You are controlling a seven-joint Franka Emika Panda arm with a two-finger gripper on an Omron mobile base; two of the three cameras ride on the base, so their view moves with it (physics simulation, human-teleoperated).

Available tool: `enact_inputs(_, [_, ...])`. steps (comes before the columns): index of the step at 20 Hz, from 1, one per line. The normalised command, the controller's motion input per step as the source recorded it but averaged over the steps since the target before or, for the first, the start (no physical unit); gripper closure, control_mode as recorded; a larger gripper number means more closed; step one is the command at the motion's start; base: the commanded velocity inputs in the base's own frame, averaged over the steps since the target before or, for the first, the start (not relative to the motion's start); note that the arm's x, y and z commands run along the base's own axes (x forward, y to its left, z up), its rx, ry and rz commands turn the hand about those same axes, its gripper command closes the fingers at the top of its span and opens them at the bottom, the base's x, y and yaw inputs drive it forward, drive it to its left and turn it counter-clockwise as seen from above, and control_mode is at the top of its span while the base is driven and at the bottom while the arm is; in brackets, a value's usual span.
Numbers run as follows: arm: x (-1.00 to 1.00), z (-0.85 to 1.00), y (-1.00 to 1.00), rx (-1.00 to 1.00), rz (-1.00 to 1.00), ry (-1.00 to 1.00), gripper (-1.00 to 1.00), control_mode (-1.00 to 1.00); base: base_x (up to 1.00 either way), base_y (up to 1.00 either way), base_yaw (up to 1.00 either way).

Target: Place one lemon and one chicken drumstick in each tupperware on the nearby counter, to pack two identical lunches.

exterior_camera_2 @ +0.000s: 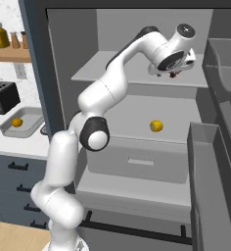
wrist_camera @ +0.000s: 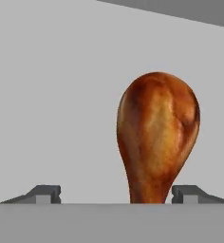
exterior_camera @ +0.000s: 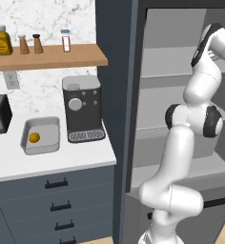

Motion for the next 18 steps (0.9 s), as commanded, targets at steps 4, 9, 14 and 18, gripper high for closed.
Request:
enact_inputs(4, [0.00,-0.05,0.15,-0.01,0.09,0.00,1.00,-1.00,0.00,0.00,0.00])
enact_inputs(9, [-0.13,-0.01,0.00,0.00,0.05,0.00,1.00,-1.00,0.00,0.00,0.00])
enact_inputs(14, [-0.98,-0.34,0.02,0.00,0.03,0.00,1.00,-1.00,0.00,0.00,0.00])
enact_inputs(18, [-1.00,-0.47,0.34,-0.05,0.00,-0.02,1.00,-1.00,0.00,0.00,0.00])
